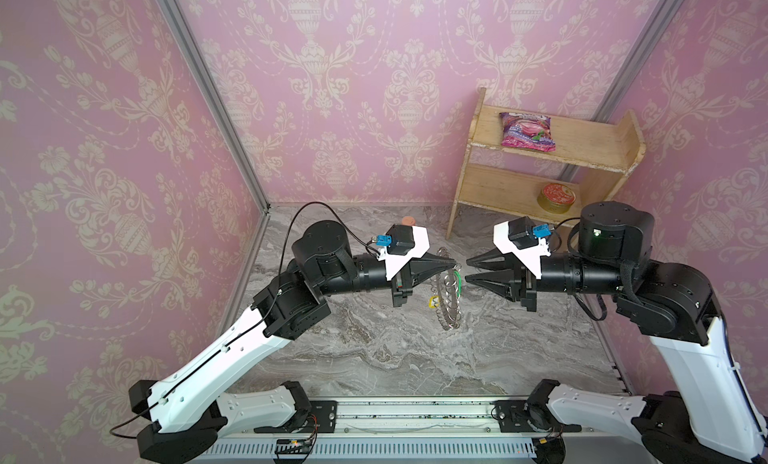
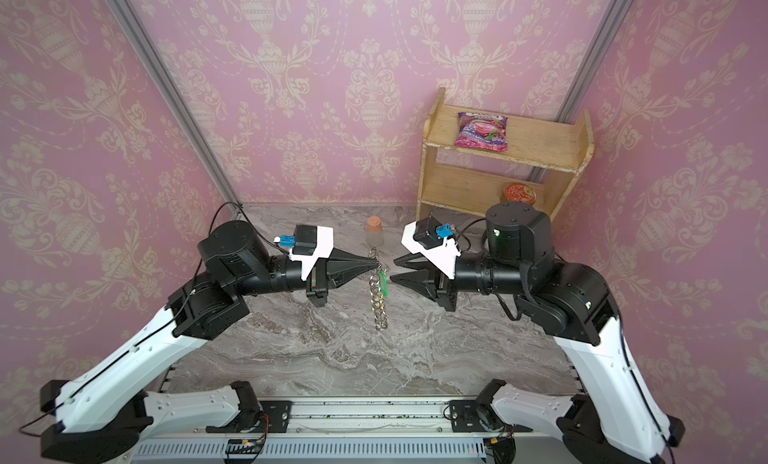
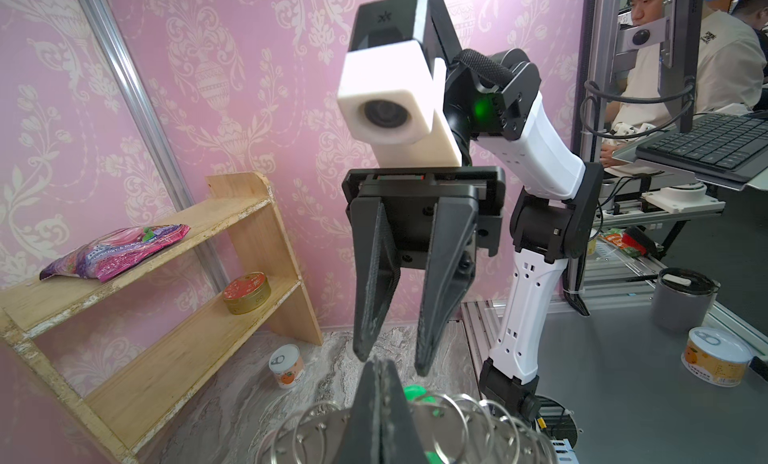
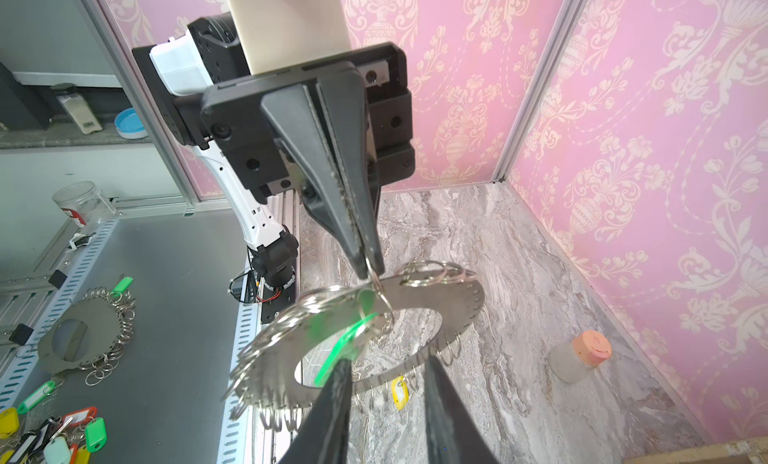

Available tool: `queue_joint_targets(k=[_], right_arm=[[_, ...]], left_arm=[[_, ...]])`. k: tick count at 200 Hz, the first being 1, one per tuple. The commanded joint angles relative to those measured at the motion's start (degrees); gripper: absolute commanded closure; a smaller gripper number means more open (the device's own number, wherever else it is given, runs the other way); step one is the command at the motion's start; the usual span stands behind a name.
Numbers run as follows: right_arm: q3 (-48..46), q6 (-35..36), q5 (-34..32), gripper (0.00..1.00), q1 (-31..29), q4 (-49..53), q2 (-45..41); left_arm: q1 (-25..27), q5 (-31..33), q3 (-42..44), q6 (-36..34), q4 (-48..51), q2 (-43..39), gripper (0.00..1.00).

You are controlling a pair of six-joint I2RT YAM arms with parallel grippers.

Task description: Put the keys on the keyring

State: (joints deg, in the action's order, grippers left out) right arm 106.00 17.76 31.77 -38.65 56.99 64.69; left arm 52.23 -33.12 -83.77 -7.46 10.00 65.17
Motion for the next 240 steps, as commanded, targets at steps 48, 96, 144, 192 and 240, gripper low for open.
queue_joint_targets(k=[48, 96, 144, 192, 240], right_arm=[[0.26, -3.0, 4.51, 0.74, 0.12, -4.36, 0.86], [0.37, -3.08, 5.14, 0.74, 0.11, -4.47, 1.83], [0.79, -2.89, 4.89, 0.82, 0.07, -4.72, 1.94], [0.88, -2.78, 4.42, 0.93, 0.11, -4.27, 1.47], [0.98, -2.5, 4.33, 1.0, 0.07, -3.99, 1.29]], left_arm=[[-0.28, -0.98, 1.67, 3.16, -6.83, -1.49, 1.0], [-0.23, -1.07, 1.68, 3.17, -6.53, -1.89, 1.0], [-0.28, -0.8, 1.65, 2.8, -6.13, -2.05, 1.0], [-0.27, -0.28, 1.61, 2.38, -6.1, -2.35, 1.0], [-0.26, 0.75, 1.67, 1.97, -7.09, -2.6, 1.0]])
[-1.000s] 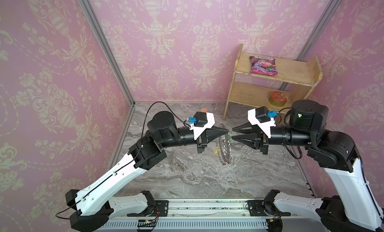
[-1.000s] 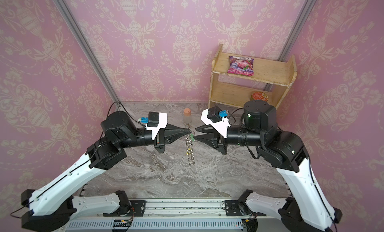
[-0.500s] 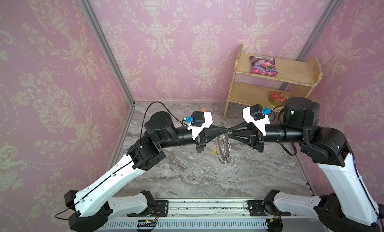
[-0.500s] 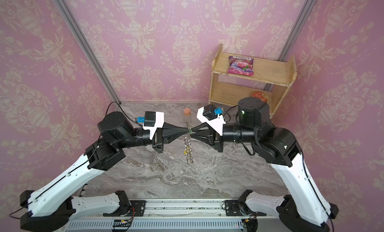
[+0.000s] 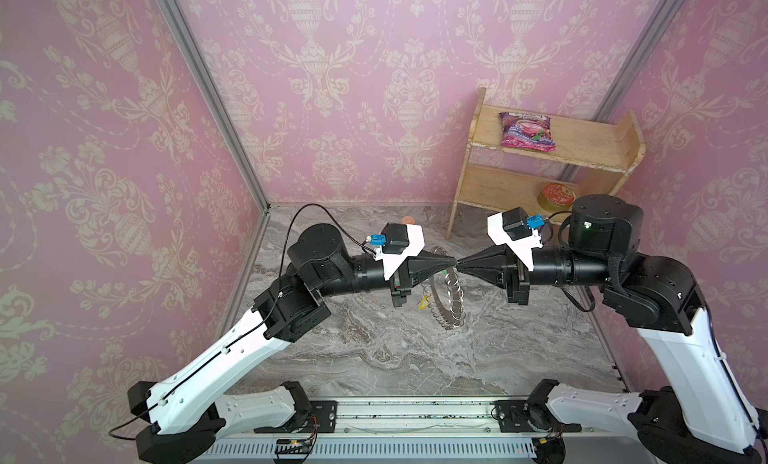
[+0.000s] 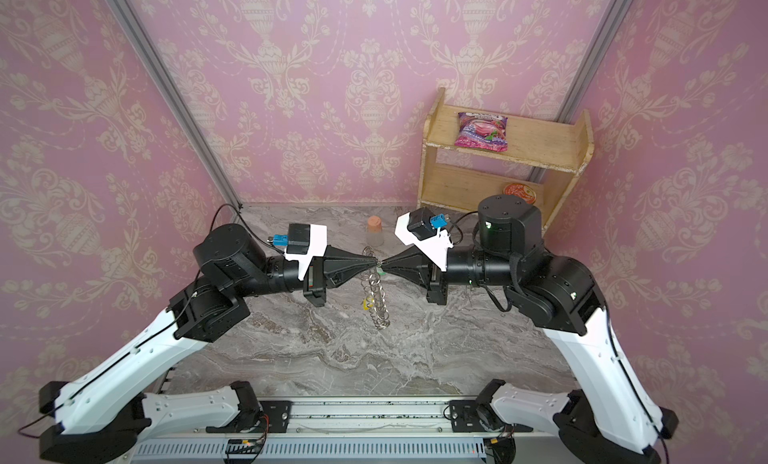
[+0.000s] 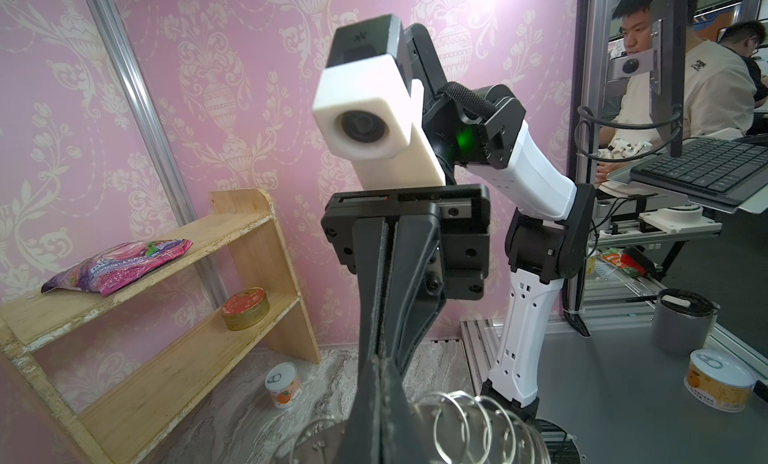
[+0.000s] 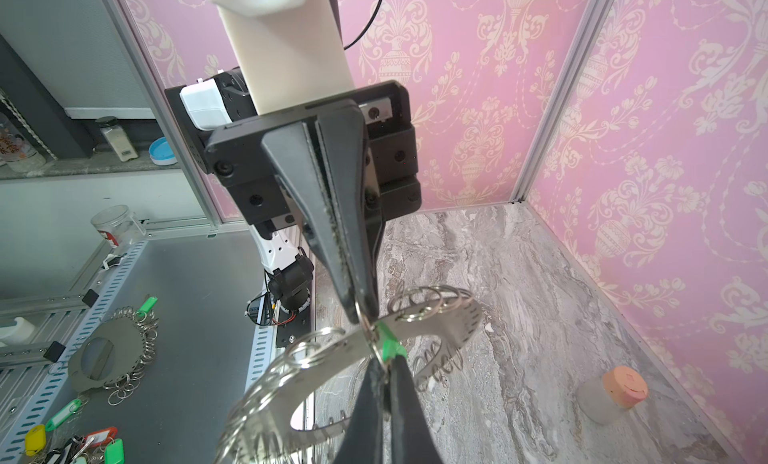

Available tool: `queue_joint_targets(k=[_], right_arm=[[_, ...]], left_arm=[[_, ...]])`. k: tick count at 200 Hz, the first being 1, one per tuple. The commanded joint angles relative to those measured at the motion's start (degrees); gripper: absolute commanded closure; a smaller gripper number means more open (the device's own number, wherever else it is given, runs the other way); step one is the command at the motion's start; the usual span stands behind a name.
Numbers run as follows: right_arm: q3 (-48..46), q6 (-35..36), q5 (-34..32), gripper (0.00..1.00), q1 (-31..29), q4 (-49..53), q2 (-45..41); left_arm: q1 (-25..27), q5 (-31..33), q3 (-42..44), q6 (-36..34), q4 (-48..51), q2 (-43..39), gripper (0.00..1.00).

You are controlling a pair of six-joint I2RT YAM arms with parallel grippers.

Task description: Put the keys on the keyring

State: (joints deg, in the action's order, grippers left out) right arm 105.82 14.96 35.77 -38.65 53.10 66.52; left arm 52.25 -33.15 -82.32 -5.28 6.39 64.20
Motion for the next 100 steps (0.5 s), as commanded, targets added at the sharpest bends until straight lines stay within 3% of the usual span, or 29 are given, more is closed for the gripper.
queue_joint_targets(k=[1, 100], right_arm=[[1.15, 0.32, 0.34, 1.0, 0.07, -0.1, -0.53], [-2.3, -0.69, 2.76, 1.0, 0.06, -1.3, -0.47]], left_arm=[[-0.29, 0.83, 0.28, -0.24, -3.58, -1.63, 1.0], [-1.14, 3.69, 6.04, 3.93, -20.41, -3.19, 1.0]])
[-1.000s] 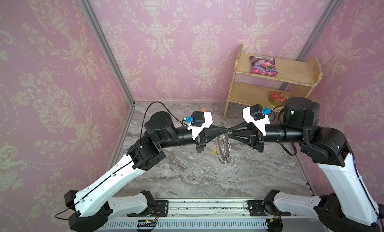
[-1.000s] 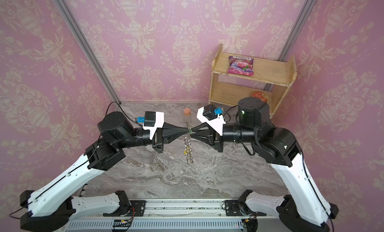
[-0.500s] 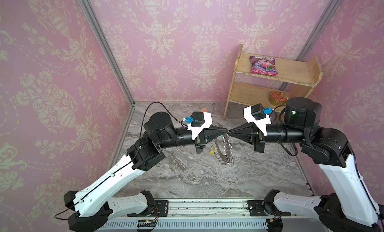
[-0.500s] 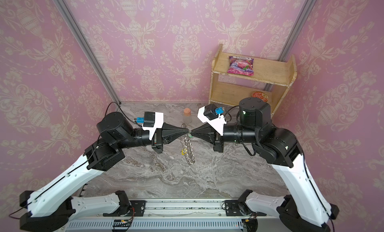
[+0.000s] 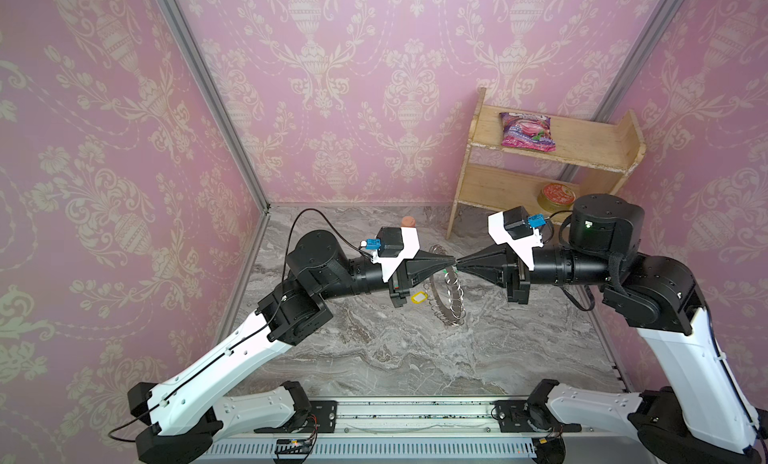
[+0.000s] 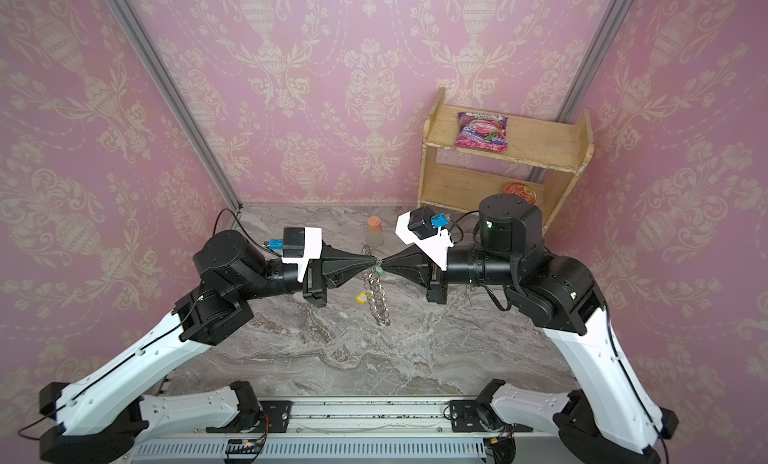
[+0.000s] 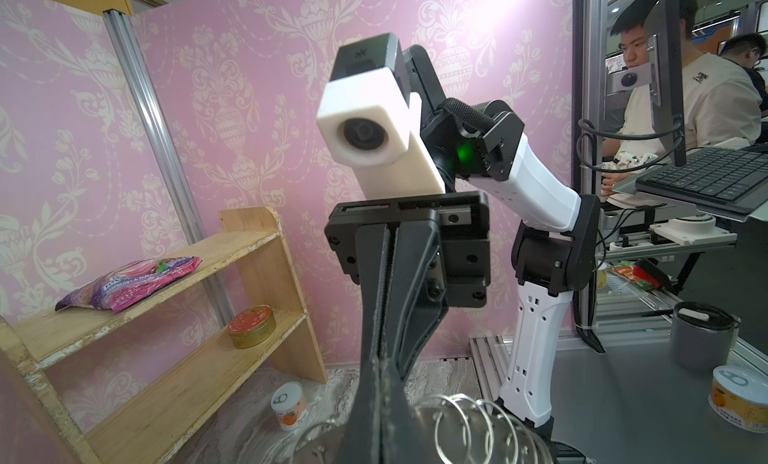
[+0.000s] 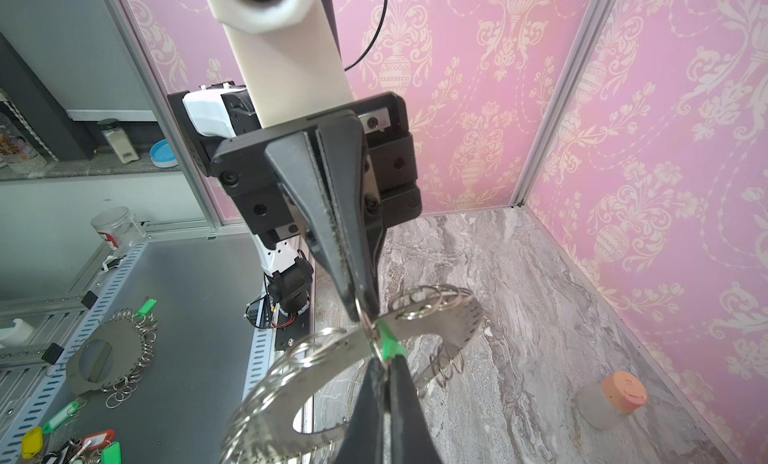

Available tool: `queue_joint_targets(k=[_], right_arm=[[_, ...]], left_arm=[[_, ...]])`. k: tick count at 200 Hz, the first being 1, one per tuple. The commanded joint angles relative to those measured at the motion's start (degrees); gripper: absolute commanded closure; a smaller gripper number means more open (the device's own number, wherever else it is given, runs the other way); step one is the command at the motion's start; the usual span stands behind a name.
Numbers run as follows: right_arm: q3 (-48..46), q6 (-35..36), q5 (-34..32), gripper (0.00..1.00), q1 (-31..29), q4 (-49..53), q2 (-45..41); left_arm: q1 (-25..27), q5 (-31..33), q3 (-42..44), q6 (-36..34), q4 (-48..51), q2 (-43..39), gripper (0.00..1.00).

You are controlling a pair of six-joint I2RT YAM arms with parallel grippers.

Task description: Put the keys on the keyring

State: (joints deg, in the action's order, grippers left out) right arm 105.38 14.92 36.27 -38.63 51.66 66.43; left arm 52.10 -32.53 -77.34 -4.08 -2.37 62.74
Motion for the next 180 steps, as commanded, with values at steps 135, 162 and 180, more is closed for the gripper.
queue_joint_targets(k=[135, 162, 180], right_arm=[[-5.65, -2.19, 3.04, 0.76, 0.06, -4.05, -2.45], [-3.91, -0.08, -1.31, 0.67, 0.05, -1.51, -4.06], [-3.27, 0.3, -3.8, 0.66, 0.06, -1.3, -5.02]], left_arm=[[-1.64, 1.65, 2.83, 5.48, -18.26, -0.47, 1.0], [-1.65, 0.67, 2.55, 5.48, -16.39, -0.76, 1.0], [-1.73, 0.24, 2.58, 5.71, -15.55, -0.78, 1.0]])
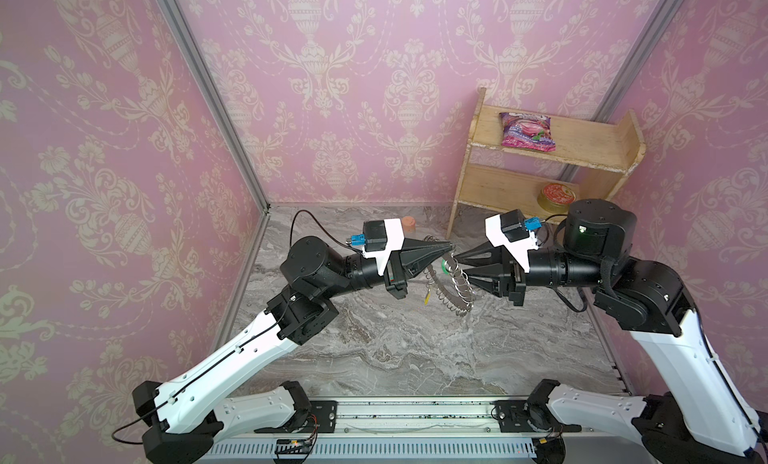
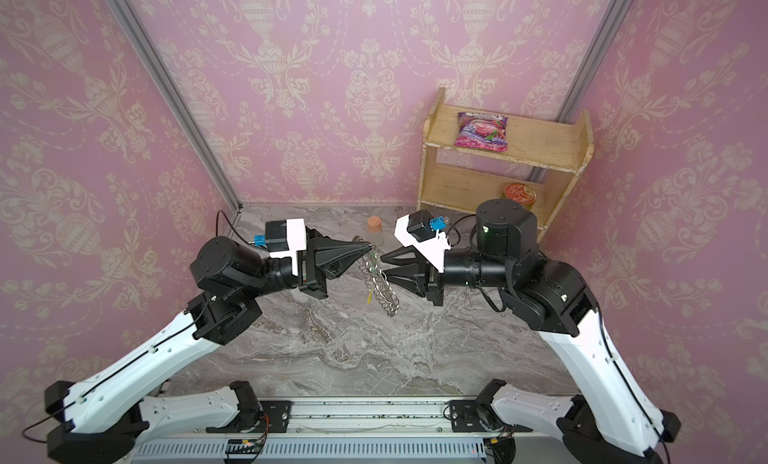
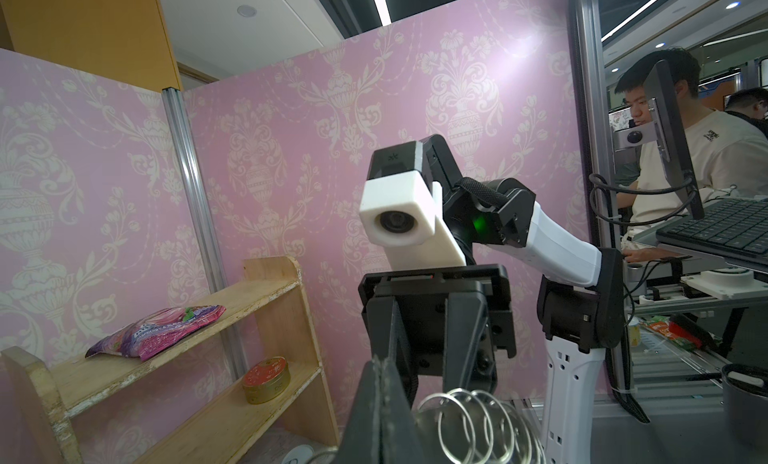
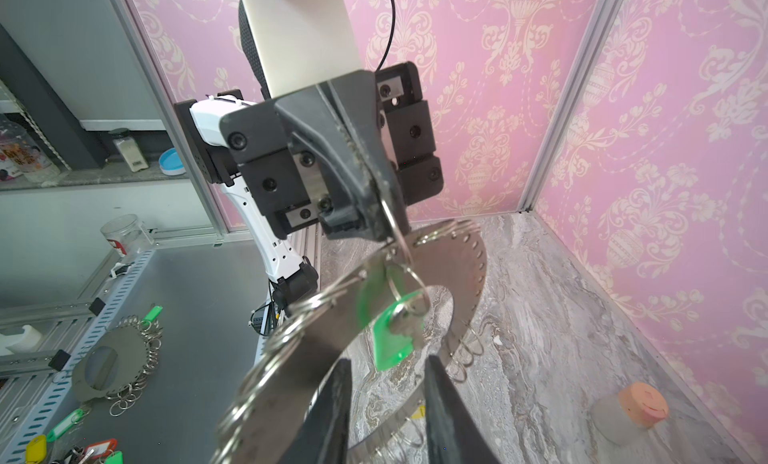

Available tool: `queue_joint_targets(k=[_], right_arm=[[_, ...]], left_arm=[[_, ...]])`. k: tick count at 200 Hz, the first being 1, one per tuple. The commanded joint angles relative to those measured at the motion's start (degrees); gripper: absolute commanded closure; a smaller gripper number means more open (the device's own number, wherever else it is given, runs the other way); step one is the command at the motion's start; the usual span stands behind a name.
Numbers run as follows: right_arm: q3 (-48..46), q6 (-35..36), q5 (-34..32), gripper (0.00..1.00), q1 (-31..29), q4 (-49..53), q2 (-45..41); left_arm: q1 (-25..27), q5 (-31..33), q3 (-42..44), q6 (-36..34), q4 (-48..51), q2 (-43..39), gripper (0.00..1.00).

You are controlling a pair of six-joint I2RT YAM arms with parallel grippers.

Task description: Put the keys on the keyring

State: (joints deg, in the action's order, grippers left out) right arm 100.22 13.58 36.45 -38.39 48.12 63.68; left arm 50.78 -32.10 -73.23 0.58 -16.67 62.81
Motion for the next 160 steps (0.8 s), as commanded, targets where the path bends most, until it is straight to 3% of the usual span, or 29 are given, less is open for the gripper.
queue_joint_targets(k=[1, 45, 114, 160], right_arm=[[1.94, 1.63, -4.08, 0.66, -0.19, 2.24, -2.3], [2.39, 0.8, -5.09, 0.63, -0.19, -0.54, -2.82], [0.86, -1.89, -2.35, 0.8, -0.17, -7.03, -1.72], [0.82, -3.12, 0.06, 0.81, -0.13, -9.0, -0.43]], left_arm=[[-0.42, -0.27, -1.5, 1.07, -1.17, -0.84, 1.0], [-0.42, -2.25, -1.91, 2.47, 0.23, -0.4, 1.0], [-0.36, -4.02, -2.08, 4.22, 0.16, 0.21, 1.0], [-0.4, -4.0, -1.96, 4.21, -0.02, 0.19, 1.0]])
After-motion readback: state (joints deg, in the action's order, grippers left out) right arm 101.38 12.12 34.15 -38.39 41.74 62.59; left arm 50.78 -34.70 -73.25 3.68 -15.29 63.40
